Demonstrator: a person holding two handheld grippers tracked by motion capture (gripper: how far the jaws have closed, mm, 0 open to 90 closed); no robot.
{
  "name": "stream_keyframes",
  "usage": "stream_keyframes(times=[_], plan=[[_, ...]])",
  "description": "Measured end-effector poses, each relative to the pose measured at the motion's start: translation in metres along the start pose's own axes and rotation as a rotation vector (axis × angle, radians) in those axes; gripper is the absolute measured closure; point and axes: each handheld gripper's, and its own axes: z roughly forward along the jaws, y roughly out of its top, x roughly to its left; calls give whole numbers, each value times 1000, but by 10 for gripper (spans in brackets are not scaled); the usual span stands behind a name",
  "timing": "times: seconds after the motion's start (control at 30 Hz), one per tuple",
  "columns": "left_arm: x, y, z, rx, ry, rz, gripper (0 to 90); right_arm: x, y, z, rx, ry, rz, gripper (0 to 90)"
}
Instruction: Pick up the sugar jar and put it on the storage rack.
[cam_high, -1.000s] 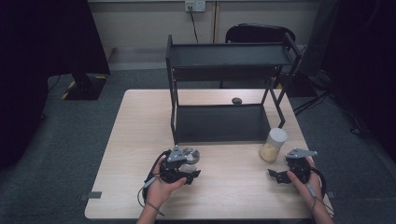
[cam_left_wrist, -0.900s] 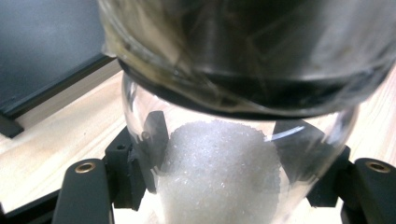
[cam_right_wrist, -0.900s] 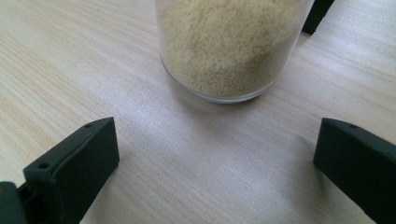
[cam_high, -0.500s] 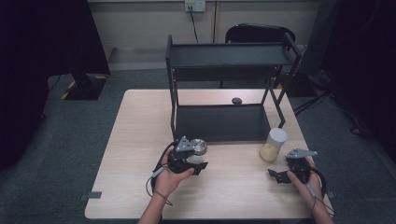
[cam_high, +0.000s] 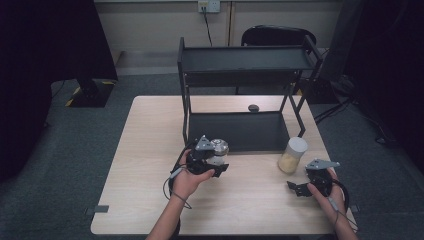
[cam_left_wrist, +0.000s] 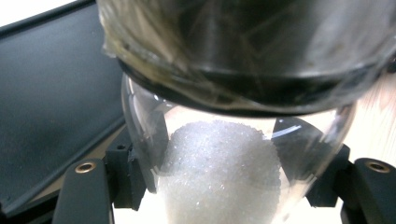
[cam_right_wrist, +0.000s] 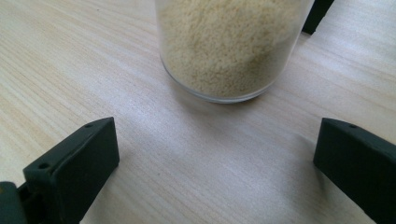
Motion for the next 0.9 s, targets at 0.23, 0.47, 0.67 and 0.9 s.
stream_keyframes(times=[0.23,0.47,0.67,0.9], plan=[[6,15,1,-12,7,-6,309,0,0,0,0,0,0,0],[9,27,3,-18,10,-4,309,0,0,0,0,0,0,0],[14,38,2,-41,11,-12,309,0,0,0,0,0,0,0],[17,49,1,-66,16,-28,309,0,0,0,0,0,0,0]])
